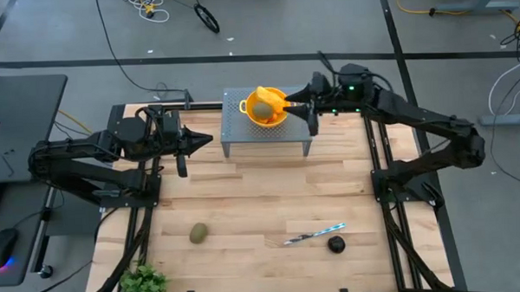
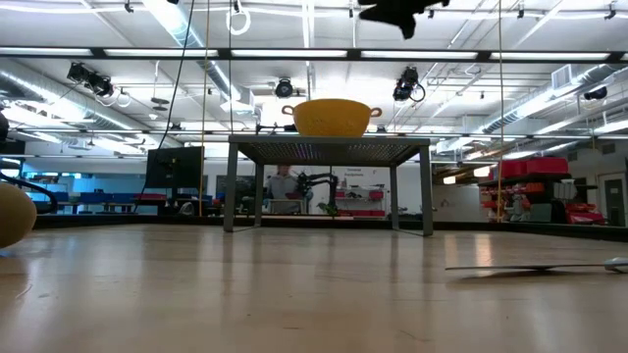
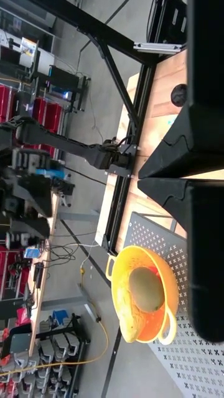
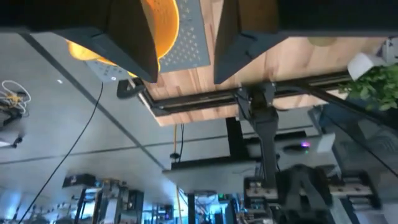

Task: Pick & Place Fruit
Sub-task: Put the brown kiwi into the yellow strainer bowl on the shelf

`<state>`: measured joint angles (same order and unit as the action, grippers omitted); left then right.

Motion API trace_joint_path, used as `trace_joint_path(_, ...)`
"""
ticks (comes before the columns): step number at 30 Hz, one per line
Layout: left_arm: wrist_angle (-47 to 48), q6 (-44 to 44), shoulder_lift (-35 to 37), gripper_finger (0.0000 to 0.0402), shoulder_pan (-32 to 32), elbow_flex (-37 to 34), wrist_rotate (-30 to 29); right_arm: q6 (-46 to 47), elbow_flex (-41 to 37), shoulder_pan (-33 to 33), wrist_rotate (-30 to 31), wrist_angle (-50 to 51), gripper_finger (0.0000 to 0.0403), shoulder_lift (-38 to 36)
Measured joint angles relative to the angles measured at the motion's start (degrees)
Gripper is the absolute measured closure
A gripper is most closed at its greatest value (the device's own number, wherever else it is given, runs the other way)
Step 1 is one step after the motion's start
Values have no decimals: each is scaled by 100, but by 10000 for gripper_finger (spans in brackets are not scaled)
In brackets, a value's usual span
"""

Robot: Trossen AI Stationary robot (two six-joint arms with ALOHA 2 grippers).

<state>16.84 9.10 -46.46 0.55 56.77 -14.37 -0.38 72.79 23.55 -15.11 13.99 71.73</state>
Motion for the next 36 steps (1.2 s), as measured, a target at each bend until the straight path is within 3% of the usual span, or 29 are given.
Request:
trace_joint_path(11, 0, 9, 0, 397, -1, 0, 0, 153, 0, 0, 2, 310, 327, -836)
trace_joint_path(36, 0, 15, 0, 397, 1, 0, 0, 153, 0, -74, -16, 704, 380, -1867)
